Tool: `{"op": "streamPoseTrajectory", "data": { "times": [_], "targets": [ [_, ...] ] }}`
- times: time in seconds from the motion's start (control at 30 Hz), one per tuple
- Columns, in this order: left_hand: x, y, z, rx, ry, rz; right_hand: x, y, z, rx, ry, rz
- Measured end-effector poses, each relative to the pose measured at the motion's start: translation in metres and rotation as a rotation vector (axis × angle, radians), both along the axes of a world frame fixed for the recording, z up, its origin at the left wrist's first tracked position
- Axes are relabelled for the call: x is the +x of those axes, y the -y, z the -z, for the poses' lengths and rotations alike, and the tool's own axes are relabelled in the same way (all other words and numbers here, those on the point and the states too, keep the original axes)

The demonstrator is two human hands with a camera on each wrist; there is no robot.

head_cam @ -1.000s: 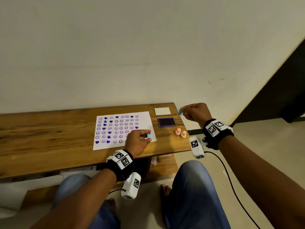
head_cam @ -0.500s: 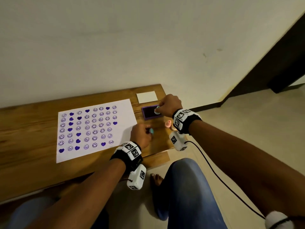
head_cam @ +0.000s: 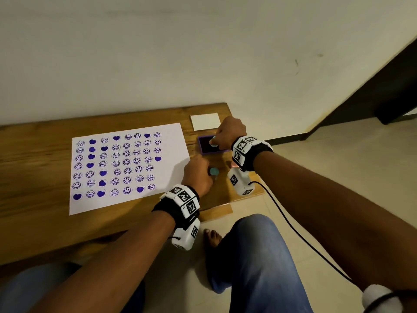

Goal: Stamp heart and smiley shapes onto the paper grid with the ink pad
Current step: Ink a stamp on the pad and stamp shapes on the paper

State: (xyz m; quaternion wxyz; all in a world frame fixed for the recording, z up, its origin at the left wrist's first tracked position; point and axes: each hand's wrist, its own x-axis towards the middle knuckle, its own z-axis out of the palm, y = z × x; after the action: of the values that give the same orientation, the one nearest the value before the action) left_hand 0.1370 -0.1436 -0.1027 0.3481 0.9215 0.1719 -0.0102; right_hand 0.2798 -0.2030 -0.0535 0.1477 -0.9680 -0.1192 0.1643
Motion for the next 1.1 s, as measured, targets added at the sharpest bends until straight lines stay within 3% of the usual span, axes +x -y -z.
{"op": "streamPoseTrajectory", "data": {
  "times": [0.23,0.47,0.53,0.6,0.67,0.73,0.8,0.9,1.1],
  "targets": [
    [-0.010,-0.015,-0.014,-0.100,-0.016,0.008,-0.002,-0.006,-0.008,-0.046,-0.035,0.025],
    [-0.062,-0.067,-0.039,0.074,-0.037,-0.060,-0.020,-0.003,-0.023,-0.042,-0.013,0.016],
    [-0.081,-0.088,-0.043,0.102,-0.056,-0.103,-0.026,-0.003,-0.026,0.119,-0.035,0.112],
    [-0.097,-0.106,-0.043,0.131,-0.071,-0.150,-0.041,0.000,-0.029,0.403,-0.050,0.201],
    [-0.108,-0.121,-0.042,0.154,-0.097,-0.179,-0.064,0.000,-0.031,0.783,-0.224,0.228],
    [-0.115,-0.135,-0.040,0.198,-0.134,-0.172,-0.095,-0.001,-0.036,1.194,-0.569,0.274],
    [-0.116,-0.146,-0.037,0.261,-0.193,-0.149,-0.120,0.001,-0.038,1.463,-0.937,0.395],
    [-0.117,-0.155,-0.032,0.310,-0.296,-0.105,-0.150,0.001,-0.031,1.685,-1.323,0.465],
    [-0.122,-0.149,-0.028,0.312,-0.373,-0.057,-0.179,-0.011,-0.022,1.827,-1.494,0.430]
  ]
}}
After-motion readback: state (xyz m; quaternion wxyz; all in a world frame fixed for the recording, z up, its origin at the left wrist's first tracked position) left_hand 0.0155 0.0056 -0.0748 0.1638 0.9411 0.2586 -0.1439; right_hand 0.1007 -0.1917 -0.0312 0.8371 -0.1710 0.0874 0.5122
